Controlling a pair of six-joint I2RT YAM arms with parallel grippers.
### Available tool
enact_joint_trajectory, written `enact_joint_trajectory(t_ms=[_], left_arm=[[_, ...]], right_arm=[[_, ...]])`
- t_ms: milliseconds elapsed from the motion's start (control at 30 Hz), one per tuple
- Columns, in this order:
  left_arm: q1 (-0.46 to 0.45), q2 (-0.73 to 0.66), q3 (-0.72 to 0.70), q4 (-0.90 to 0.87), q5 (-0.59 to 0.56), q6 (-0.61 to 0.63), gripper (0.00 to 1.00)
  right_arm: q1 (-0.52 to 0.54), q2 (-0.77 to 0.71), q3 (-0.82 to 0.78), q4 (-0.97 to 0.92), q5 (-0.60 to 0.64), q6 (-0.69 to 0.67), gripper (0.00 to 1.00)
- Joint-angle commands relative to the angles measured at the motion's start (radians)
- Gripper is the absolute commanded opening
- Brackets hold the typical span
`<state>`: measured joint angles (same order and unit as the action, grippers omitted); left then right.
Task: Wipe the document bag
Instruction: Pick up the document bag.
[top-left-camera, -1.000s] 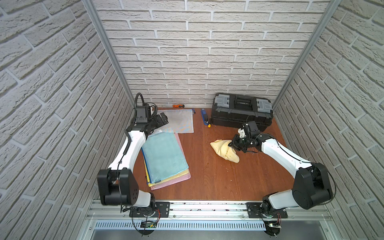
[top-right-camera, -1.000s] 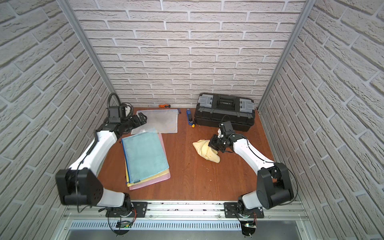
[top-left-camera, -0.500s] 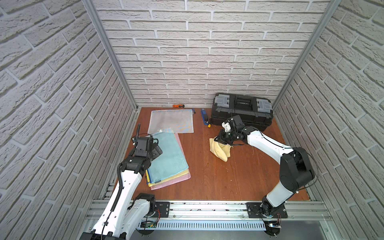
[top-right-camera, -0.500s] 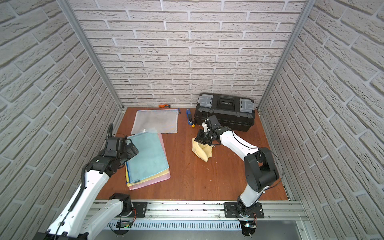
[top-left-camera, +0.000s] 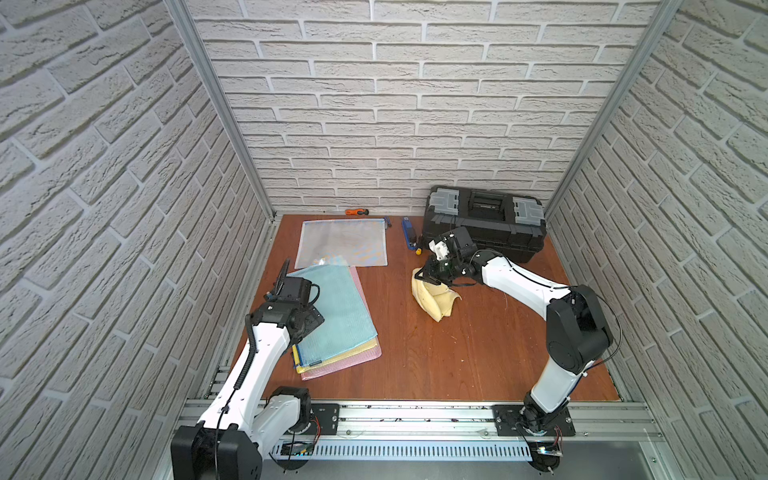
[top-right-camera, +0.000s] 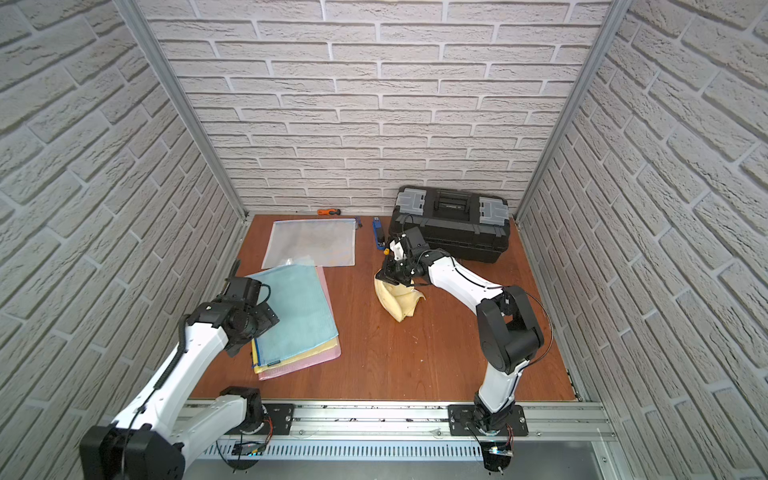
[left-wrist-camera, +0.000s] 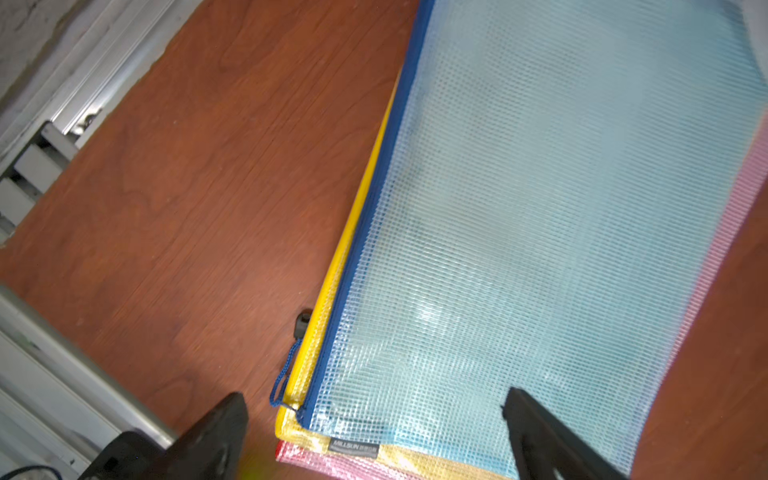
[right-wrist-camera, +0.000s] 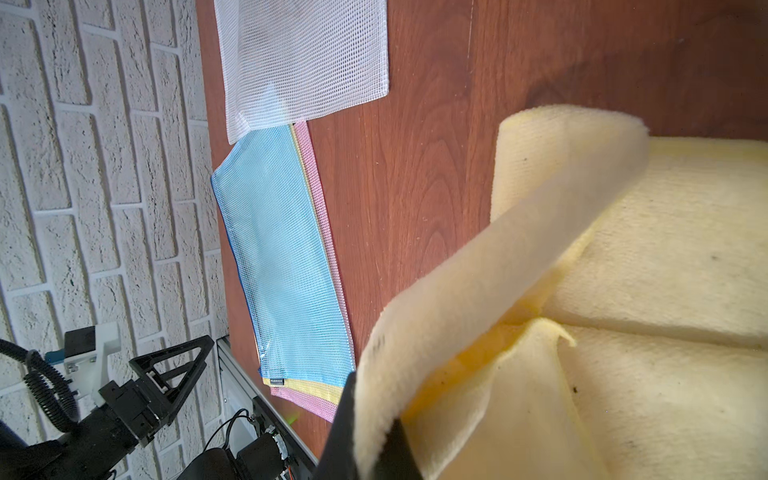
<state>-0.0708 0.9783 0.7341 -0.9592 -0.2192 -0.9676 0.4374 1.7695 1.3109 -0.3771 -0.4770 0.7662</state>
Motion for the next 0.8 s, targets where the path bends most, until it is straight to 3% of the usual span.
enact_joint_trajectory(t_ms=[0, 133, 433, 600, 767], left_arm=[[0.058, 0.0, -0.053, 0.003, 0.075, -0.011, 0.97], [0.093, 0.043, -0.069, 0.12, 0.187, 0.051, 0.87], [0.098, 0.165, -0.008, 0.181, 0.157, 0.154, 0.67], [0.123, 0.188, 0.02, 0.149, 0.097, 0.201, 0.7], [0.192, 0.212, -0.007, 0.266, 0.214, 0.26, 0.73]], right_arm=[[0.01, 0.012, 0.011, 0.026, -0.011, -0.019, 0.02], [0.011, 0.019, 0.013, 0.029, -0.004, -0.02, 0.02], [0.013, 0.054, 0.047, 0.005, 0.01, -0.052, 0.02], [0.013, 0.082, 0.066, 0.018, -0.009, -0.072, 0.02], [0.012, 0.139, 0.112, 0.001, -0.032, -0.109, 0.02]])
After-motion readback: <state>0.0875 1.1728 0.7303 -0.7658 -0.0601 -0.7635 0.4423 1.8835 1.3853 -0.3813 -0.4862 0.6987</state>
